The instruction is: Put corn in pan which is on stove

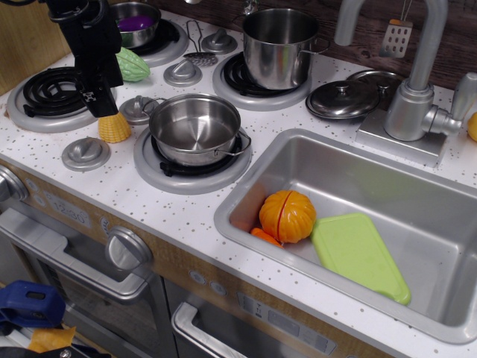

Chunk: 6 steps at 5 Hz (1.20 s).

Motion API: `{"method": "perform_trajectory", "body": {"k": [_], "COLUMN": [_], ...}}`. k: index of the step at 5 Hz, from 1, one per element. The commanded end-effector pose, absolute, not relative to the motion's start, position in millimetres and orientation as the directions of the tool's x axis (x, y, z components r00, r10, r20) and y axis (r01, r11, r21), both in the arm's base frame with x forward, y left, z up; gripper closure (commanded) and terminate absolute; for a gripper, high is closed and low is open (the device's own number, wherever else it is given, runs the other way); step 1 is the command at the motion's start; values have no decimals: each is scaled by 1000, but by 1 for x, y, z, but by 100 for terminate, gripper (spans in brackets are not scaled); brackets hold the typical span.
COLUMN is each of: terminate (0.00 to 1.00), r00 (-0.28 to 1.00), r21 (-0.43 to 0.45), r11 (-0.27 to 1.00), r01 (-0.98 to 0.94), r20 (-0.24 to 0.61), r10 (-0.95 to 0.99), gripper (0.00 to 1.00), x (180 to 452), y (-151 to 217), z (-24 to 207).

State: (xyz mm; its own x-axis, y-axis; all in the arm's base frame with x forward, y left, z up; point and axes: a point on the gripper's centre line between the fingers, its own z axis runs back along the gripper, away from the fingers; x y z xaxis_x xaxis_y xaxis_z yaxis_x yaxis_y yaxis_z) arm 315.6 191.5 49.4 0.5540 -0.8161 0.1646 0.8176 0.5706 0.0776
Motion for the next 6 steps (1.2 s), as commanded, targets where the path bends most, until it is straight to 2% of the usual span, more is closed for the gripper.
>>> {"method": "perform_trajectory", "body": {"k": [1, 4, 5, 6], "terminate": [0, 0, 0, 0], "r00": [554, 517, 521, 525], "r21": [78, 86, 93, 107], "r11": [571, 539, 544, 547], "r01": [818, 838, 834, 830], "r20": [165, 191, 193, 180], "r10": [-816, -835, -831, -832], "gripper": [0, 0, 100, 100], "x": [316, 321, 323, 324], "y": [192, 207, 208, 205], "z": [49, 29, 27, 35]}}
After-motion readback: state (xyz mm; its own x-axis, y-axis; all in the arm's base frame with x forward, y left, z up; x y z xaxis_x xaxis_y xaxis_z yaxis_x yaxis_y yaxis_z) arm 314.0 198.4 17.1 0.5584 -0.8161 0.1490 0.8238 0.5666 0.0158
